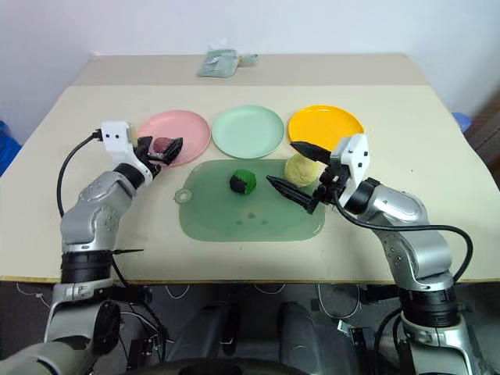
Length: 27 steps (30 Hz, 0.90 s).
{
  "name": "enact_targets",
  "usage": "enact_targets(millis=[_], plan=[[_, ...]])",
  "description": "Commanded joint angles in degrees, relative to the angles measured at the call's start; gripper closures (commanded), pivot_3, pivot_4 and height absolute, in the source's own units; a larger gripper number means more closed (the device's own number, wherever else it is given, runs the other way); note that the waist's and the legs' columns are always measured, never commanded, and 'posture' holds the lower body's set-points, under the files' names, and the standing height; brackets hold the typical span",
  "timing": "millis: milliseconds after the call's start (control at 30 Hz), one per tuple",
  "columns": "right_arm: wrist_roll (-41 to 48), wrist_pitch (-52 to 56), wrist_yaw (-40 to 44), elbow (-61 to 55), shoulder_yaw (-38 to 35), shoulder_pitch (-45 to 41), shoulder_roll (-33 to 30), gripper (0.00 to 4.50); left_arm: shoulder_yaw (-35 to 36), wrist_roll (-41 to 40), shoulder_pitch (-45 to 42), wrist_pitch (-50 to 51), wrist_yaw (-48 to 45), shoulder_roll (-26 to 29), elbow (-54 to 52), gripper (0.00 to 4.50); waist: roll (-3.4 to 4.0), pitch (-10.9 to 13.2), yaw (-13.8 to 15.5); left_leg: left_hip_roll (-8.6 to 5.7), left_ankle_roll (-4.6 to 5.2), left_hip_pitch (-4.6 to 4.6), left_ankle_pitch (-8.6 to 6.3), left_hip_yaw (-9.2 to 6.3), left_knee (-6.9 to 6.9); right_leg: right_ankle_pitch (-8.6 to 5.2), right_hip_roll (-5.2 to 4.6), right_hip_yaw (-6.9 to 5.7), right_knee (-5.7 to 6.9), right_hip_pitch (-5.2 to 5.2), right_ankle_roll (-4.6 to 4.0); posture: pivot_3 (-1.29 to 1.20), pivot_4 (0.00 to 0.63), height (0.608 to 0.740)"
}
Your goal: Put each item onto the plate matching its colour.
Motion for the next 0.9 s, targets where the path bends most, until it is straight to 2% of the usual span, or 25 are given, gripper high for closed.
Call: enact_targets(millis=[33, 200, 400, 667, 800, 900], plan=[[0.22, -0.28, -0.05, -1.06, -0.35, -0.53, 0.12, 0.00, -0.62, -3.54, 2.72, 1.01, -6.65, 3.18, -6.86, 0.06, 0.00, 0.00, 0.03, 0.00, 0.00, 0.00, 0.00, 0.00, 0.00, 0.00, 0.00, 0.01, -0.01, 0.00, 0.00, 0.00, 0.150, 0.740], [1.06, -0.16, 2.30, -1.58, -1.13, 1.45, -1.74, 0.00, -7.06, -5.42, 7.59, 2.94, -18.52, 9.31, -12.29, 0.06, 0.01, -0.01, 0.06, 0.00, 0.01, 0.00, 0.00, 0.02, -0.02, 0.00, -0.02, 0.02, -0.05, 0.01, -0.03, 0.00, 0.150, 0.740], [1.52, -0.23, 2.77, -2.03, -2.26, 3.20, -2.40, 0.00, -16.51, -1.82, 3.17, 2.30, -26.79, 12.08, -8.76, 0.06, 0.01, 0.00, 0.03, 0.01, 0.02, 0.00, 0.00, 0.02, 0.00, -0.08, -0.02, 0.05, -0.07, 0.02, -0.23, 0.00, 0.150, 0.740], [2.00, -0.18, 0.46, -5.87, -4.36, 7.38, -2.36, 0.00, -26.00, 6.75, -11.88, -3.60, -32.24, 7.48, 10.40, 0.06, -0.01, 0.00, -0.02, 0.01, 0.06, 0.00, 0.01, 0.04, 0.02, 0.03, 0.03, 0.03, -0.09, 0.03, -0.06, 0.00, 0.150, 0.740], [2.04, -0.12, -1.06, -8.13, -5.30, 9.67, -2.35, 0.00, -28.94, 10.73, -15.86, -6.08, -33.72, 5.17, 18.08, 0.06, -0.01, 0.00, -0.09, 0.02, 0.06, 0.00, 0.01, 0.04, -0.03, 0.03, 0.13, 0.03, -0.07, 0.00, -0.05, 0.00, 0.150, 0.740], [2.05, -0.14, -2.34, -9.91, -6.42, 11.77, -2.42, 0.00, -29.23, 11.68, -18.17, -7.49, -34.82, 2.69, 22.63, 0.86, -0.03, 0.02, 0.05, 0.02, 0.06, 0.00, 0.01, 0.04, -0.04, 0.03, 0.12, 0.04, -0.06, -0.01, -0.04, 0.00, 0.150, 0.740]])
